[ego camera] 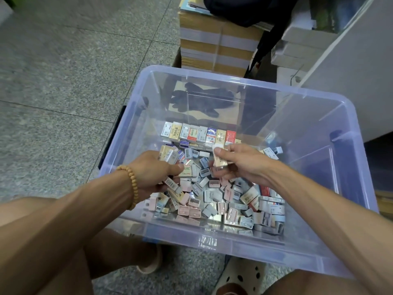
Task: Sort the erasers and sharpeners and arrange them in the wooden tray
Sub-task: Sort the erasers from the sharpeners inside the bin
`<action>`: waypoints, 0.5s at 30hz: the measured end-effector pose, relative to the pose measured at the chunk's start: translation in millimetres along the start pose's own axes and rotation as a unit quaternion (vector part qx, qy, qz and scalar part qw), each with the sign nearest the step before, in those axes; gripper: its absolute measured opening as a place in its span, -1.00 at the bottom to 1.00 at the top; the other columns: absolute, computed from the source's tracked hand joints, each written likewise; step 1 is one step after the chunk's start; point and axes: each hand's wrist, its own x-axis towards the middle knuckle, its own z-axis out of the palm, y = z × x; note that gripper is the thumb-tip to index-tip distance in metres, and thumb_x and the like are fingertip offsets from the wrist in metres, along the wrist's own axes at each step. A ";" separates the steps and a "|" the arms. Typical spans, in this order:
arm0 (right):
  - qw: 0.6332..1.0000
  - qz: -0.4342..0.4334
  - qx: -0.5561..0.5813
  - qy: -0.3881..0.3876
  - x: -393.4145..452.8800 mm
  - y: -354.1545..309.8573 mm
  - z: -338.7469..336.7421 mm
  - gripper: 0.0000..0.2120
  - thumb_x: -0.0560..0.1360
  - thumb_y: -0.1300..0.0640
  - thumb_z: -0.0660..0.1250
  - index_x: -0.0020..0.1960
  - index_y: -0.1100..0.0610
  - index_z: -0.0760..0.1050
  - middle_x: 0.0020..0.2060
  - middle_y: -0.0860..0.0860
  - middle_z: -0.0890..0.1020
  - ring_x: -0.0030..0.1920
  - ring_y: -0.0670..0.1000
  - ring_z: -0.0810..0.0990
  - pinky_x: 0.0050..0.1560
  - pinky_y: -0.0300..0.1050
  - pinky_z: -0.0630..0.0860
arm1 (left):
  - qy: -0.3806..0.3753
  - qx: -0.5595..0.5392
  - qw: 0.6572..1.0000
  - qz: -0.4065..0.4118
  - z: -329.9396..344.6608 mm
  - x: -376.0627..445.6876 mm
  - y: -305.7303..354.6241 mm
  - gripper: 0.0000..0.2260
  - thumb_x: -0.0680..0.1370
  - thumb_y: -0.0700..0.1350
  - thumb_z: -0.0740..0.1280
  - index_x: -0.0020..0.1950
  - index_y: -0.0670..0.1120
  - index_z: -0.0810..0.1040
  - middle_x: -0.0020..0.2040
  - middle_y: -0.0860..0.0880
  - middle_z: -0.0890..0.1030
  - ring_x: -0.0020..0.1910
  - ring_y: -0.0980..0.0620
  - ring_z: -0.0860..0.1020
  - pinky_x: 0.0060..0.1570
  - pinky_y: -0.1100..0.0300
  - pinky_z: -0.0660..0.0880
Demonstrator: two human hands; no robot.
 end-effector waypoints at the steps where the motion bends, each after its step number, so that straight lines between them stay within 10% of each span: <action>1: 0.999 -0.008 0.041 0.002 3.9 -4.2 2.6 -0.63 0.56 0.07 0.37 0.23 0.30 0.43 0.20 0.20 0.61 -0.09 0.11 0.72 -0.24 -0.14 0.64 | 0.004 -0.011 1.000 0.001 -1.5 0.6 0.2 -0.90 0.52 -0.25 0.40 0.00 -0.22 0.53 -0.16 -0.16 0.63 -0.22 -0.04 0.60 -0.35 0.17 0.47; 9: 0.992 -0.075 0.071 0.073 48.6 -44.6 39.7 -0.86 0.59 0.23 0.36 0.11 0.26 0.53 0.00 0.21 0.70 -0.01 0.17 0.72 -0.22 -0.14 0.67 | 0.028 -0.076 0.997 -0.008 -2.6 1.7 -0.7 -0.85 0.54 -0.25 0.39 0.08 -0.23 0.55 -0.20 -0.13 0.66 -0.31 0.03 0.60 -0.30 0.15 0.47; 15: 0.991 -0.088 0.034 0.093 76.3 -54.5 68.2 -0.86 0.54 0.18 0.44 0.05 0.22 0.57 -0.21 0.12 0.70 -0.35 0.01 0.68 -0.40 -0.22 0.61 | 0.041 -0.087 0.995 -0.003 -0.9 0.1 0.7 -0.87 0.53 -0.26 0.39 0.05 -0.21 0.53 -0.15 -0.15 0.66 -0.31 0.03 0.60 -0.38 0.20 0.43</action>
